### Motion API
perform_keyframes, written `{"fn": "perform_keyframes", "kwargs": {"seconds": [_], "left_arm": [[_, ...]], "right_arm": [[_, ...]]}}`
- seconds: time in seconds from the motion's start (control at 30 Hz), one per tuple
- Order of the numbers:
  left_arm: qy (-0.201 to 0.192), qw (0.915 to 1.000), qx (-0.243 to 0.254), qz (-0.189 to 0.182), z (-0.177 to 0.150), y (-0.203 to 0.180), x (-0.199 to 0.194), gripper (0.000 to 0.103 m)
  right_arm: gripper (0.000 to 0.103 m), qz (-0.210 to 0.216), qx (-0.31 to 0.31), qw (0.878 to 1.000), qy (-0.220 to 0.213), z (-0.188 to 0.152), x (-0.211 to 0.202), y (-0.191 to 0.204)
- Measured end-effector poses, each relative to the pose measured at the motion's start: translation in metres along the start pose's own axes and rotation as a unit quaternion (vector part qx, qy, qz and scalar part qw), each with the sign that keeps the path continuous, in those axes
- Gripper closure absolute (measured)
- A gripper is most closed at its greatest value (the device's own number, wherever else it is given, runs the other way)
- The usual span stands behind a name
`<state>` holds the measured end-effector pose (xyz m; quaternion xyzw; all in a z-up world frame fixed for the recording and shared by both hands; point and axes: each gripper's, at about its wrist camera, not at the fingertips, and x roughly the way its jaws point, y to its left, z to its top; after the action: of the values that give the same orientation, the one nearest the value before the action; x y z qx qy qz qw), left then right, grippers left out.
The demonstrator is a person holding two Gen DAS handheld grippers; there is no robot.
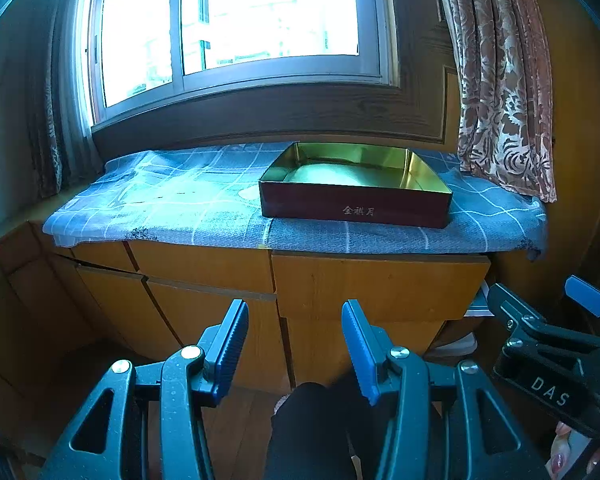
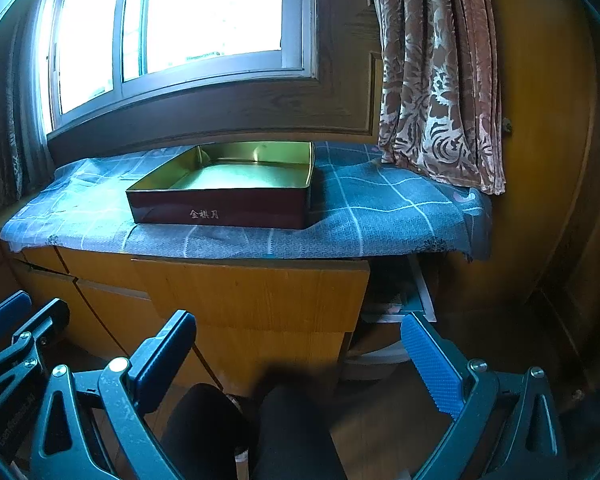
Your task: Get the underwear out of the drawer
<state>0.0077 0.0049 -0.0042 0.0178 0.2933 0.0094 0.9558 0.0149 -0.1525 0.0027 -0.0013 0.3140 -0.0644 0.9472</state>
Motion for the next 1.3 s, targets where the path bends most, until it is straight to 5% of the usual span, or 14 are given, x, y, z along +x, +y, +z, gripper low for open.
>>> {"fn": "perform_keyframes", "kwargs": {"seconds": [1.3], "left_arm": [[0.005,1.0000,-0.001,0.002,-0.0034,0.0006,0.0046,0.054]], "right_arm": [[0.000,0.004,-0.002,1.000,0.006,-0.0016,0.0031,0.0009]]}}
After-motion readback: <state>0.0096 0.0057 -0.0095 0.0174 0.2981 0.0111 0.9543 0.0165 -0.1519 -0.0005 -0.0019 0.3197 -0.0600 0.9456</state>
